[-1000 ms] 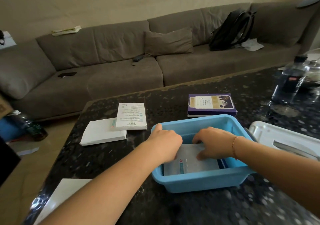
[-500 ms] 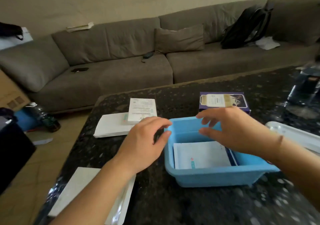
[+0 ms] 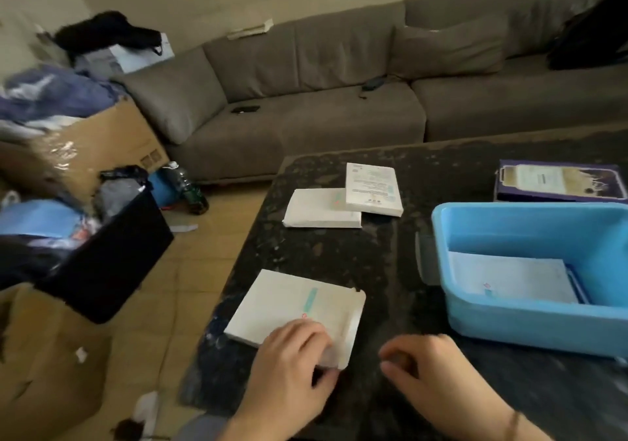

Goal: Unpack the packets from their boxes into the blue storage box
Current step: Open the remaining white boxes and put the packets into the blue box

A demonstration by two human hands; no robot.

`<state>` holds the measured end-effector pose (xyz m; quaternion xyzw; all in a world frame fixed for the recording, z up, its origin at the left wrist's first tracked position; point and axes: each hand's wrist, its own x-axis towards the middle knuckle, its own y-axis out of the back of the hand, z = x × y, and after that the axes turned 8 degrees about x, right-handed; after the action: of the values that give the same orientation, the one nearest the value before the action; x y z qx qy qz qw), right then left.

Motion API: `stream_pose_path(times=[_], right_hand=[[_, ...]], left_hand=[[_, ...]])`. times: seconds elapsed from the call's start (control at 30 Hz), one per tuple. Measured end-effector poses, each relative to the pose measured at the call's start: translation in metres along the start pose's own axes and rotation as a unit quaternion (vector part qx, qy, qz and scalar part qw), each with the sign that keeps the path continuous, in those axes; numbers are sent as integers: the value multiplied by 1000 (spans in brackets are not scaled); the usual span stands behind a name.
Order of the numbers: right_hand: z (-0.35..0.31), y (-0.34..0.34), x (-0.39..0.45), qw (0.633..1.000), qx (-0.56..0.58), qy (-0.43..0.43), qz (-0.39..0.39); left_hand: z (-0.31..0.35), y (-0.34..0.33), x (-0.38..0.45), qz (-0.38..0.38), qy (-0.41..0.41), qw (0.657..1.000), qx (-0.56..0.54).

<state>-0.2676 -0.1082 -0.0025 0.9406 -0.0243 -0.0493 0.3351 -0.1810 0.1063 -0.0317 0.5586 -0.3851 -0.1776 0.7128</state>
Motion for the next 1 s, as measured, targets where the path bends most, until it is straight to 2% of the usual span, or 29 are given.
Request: stream_pose_path(times=[0.13, 0.2, 0.43, 0.53, 0.67, 0.73, 0.83, 0.93, 1.0], right_hand=[[-12, -14, 15, 990, 111, -83, -22], [-23, -21, 22, 978, 185, -101, 2], [-51, -44, 43, 926, 354, -120, 57], [-54, -45, 44, 905, 409, -105, 52], [-53, -53, 46, 905, 423, -50, -6], [-50, -61, 49, 930, 368, -24, 1], [-38, -67, 53, 989, 135, 37, 49], [-30, -66, 53, 991, -67, 104, 48], [-31, -61, 54, 980, -149, 134, 23]], left_hand=[[7, -5, -5, 124, 96, 985, -78], [11, -5, -6, 166, 136, 970, -114], [12, -4, -3, 213, 160, 953, -145], [10, -1, -2, 243, 170, 942, -158], [10, 2, -2, 255, 173, 935, -175], [10, 3, -2, 249, 168, 938, -174], [7, 3, -4, 228, 149, 948, -163], [5, 4, -4, 220, 138, 952, -162], [5, 5, -4, 220, 133, 953, -158]])
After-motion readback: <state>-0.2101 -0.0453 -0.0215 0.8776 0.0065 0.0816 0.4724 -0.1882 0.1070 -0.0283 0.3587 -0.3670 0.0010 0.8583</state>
